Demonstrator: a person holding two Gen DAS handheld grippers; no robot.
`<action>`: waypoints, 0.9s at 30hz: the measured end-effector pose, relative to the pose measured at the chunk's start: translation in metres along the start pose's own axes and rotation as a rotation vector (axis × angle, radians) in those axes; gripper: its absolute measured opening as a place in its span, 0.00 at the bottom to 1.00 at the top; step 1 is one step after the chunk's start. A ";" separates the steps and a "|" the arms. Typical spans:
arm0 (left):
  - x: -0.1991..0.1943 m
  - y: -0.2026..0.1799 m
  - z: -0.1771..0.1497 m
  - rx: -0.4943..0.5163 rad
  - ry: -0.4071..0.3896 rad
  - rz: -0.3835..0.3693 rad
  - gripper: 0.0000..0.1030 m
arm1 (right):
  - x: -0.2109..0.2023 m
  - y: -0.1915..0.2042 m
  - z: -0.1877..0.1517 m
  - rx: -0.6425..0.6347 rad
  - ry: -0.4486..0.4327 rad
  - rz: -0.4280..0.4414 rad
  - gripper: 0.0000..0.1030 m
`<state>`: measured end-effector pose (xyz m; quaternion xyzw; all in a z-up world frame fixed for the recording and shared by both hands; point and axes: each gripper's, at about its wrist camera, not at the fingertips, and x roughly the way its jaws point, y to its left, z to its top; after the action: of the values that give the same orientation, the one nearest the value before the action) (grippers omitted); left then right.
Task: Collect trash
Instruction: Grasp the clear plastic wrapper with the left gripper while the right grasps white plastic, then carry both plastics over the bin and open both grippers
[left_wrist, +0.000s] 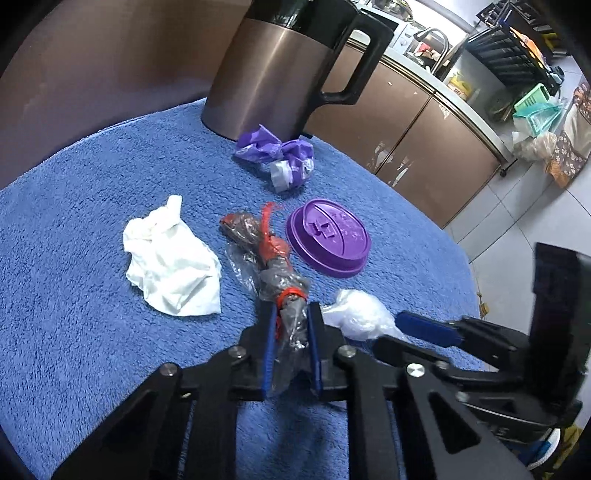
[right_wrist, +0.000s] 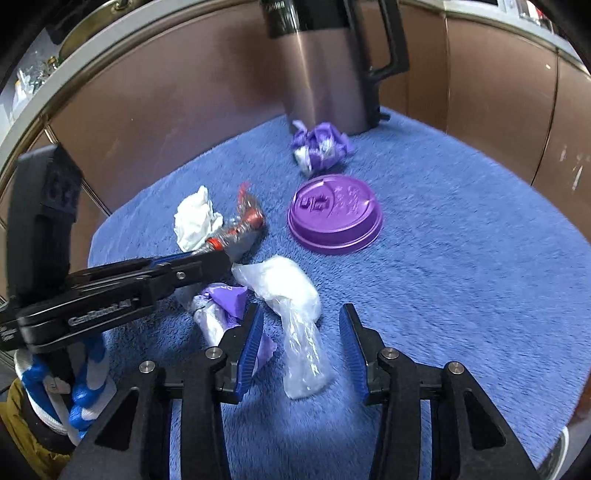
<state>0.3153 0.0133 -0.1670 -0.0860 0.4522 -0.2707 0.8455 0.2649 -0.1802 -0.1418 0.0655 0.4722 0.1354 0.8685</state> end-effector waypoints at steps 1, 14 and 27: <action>-0.001 -0.001 -0.001 0.004 -0.002 -0.001 0.14 | 0.004 0.000 0.000 0.002 0.010 0.001 0.38; -0.041 -0.021 -0.005 0.016 -0.068 -0.001 0.13 | -0.031 0.001 -0.005 -0.006 -0.062 -0.013 0.14; -0.120 -0.065 -0.019 0.079 -0.173 0.001 0.13 | -0.150 -0.006 -0.035 0.045 -0.245 -0.039 0.14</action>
<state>0.2219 0.0246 -0.0666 -0.0752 0.3666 -0.2793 0.8843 0.1592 -0.2311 -0.0420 0.0916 0.3668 0.0988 0.9205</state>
